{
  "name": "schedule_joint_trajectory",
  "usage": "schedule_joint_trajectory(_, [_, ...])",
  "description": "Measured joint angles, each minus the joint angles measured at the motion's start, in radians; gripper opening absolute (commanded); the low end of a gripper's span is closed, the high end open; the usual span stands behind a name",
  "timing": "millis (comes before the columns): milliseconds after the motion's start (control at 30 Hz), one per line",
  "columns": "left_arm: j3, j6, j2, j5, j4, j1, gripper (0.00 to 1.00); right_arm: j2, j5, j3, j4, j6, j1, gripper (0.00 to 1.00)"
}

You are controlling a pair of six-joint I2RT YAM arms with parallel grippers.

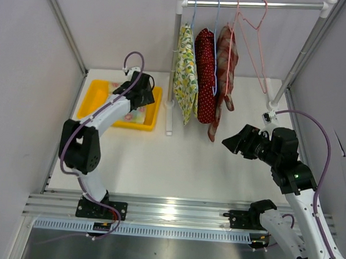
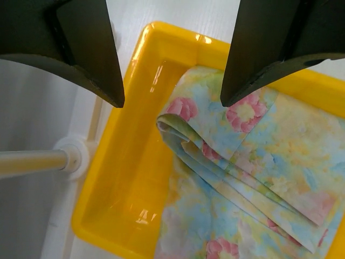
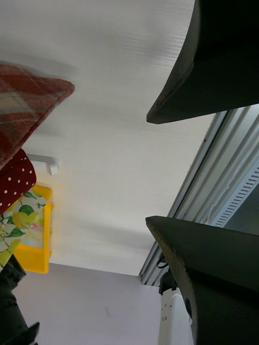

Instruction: Place the skirt on the hanger

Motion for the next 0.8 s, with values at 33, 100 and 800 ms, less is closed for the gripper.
schedule_joint_trajectory(33, [0.017, 0.011, 0.04, 0.0, -0.005, 0.0, 0.78, -0.003, -0.002, -0.002, 0.002, -0.003, 0.0, 0.75])
schedule_joint_trajectory(100, [0.031, 0.028, 0.085, 0.0, -0.016, 0.0, 0.78, -0.004, -0.007, -0.012, 0.002, -0.005, 0.0, 0.76])
schedule_joint_trajectory(800, [0.051, 0.056, 0.233, -0.011, -0.071, 0.001, 0.36, 0.01, -0.026, -0.097, 0.047, -0.004, 0.002, 0.76])
